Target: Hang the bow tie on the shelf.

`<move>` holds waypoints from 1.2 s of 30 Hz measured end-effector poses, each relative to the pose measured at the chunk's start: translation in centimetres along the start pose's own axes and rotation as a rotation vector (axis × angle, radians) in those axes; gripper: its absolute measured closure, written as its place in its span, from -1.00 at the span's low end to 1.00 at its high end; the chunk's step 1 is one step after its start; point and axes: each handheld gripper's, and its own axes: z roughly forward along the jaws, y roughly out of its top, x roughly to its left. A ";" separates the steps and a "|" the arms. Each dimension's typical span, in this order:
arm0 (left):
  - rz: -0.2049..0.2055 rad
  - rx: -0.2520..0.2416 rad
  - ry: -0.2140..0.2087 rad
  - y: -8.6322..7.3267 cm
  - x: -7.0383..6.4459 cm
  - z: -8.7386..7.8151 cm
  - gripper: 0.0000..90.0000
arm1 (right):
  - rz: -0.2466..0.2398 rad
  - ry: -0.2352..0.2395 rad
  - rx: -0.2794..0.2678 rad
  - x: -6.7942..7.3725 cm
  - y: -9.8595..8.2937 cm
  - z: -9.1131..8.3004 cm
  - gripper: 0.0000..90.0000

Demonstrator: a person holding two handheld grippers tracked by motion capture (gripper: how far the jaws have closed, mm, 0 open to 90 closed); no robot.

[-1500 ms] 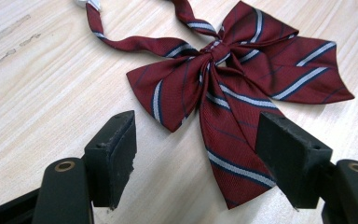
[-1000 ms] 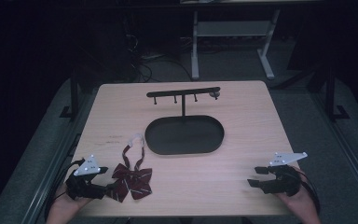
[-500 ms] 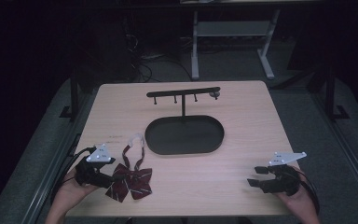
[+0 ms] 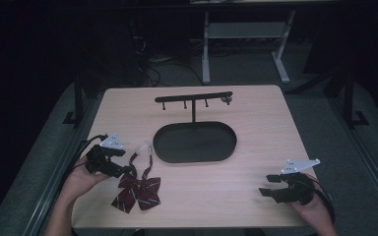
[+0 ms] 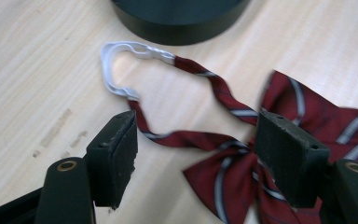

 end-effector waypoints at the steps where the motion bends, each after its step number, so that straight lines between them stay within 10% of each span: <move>1: -0.008 0.009 -0.009 0.2 0.3 0.2 -0.32 | 0.002 -0.002 -0.001 -0.1 0.0 0.0 -0.19; 36: -0.117 0.153 -0.013 3.8 6.5 6.5 0.24 | -0.021 0.003 -0.003 0.5 0.1 -0.1 -0.19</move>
